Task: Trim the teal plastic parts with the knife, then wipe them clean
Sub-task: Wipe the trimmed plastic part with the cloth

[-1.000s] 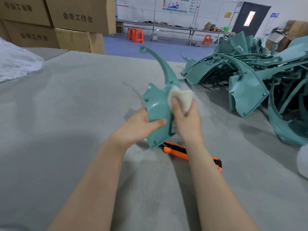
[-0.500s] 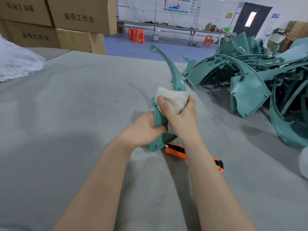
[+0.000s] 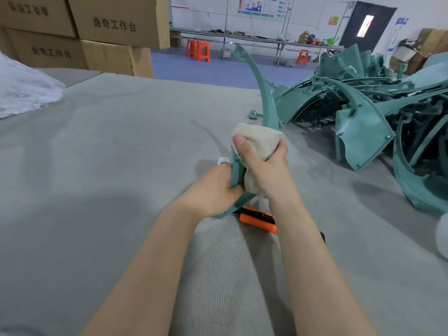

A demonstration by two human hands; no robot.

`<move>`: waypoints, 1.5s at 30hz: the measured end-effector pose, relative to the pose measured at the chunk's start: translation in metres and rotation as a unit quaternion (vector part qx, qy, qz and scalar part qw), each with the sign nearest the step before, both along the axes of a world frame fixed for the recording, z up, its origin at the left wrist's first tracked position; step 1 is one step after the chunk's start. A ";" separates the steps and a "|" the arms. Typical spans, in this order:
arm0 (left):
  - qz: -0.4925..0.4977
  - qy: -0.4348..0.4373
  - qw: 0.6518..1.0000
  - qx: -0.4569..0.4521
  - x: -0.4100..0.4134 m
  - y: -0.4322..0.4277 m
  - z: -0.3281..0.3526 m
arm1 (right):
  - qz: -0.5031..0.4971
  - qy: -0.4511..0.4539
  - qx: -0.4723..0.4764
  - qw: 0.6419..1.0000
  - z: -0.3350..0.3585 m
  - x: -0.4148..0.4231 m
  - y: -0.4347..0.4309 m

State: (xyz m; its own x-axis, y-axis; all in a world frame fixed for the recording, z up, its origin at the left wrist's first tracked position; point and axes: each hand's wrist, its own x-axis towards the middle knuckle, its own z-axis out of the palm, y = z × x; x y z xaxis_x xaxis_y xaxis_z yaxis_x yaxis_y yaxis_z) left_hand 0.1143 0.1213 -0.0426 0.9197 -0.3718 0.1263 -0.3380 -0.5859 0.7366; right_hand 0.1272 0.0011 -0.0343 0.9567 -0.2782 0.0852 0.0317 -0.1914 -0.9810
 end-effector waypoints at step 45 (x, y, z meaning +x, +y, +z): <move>0.128 -0.159 0.972 0.117 0.010 0.019 -0.007 | -0.165 -0.091 0.039 0.981 -0.029 0.019 -0.023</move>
State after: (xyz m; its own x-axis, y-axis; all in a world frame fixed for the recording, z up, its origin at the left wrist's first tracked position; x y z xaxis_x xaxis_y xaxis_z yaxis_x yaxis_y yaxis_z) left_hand 0.1247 0.1405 -0.0494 0.9139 -0.1895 0.3590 -0.3488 -0.8191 0.4554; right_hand 0.1466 -0.0217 -0.0637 0.7841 -0.5829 0.2129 0.1575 -0.1449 -0.9768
